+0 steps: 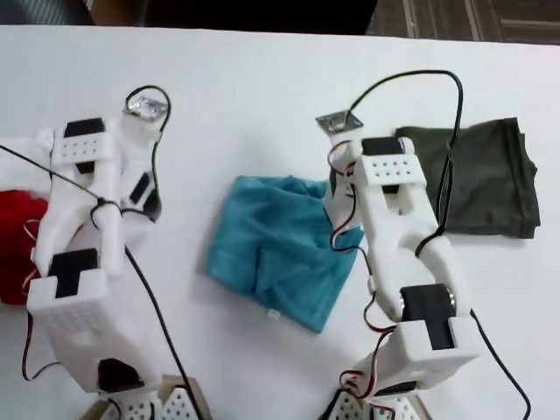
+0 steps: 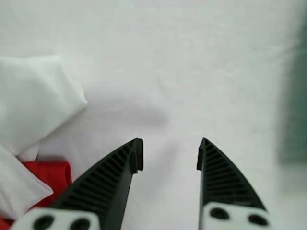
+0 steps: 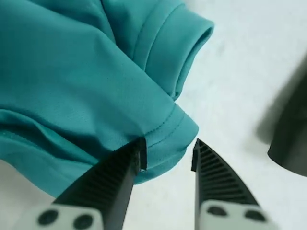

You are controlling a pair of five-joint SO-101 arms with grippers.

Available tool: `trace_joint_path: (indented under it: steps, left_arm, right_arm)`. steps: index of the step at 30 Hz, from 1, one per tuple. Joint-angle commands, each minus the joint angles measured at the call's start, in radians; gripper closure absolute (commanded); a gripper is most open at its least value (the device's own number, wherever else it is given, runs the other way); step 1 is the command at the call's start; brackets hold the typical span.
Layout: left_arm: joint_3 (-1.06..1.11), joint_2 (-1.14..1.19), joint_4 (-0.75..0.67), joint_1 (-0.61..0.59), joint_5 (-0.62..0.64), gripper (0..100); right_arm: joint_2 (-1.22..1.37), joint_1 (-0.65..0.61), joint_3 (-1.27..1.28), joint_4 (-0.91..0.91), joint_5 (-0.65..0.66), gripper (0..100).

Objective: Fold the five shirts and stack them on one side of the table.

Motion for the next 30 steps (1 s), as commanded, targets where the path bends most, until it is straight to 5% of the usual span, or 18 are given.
trace_joint_path:
  steps: [1,30]
  left_arm:
    - [-0.002,-0.020,0.000,-0.009,-0.008,80]
    - [0.289,-0.471,-0.061,0.031,-0.008,80]
  right_arm:
    - [-0.001,-0.002,0.005,-0.022,-0.005,82.9]
    - [0.170,-0.005,0.120,-0.183,0.002,83.0]
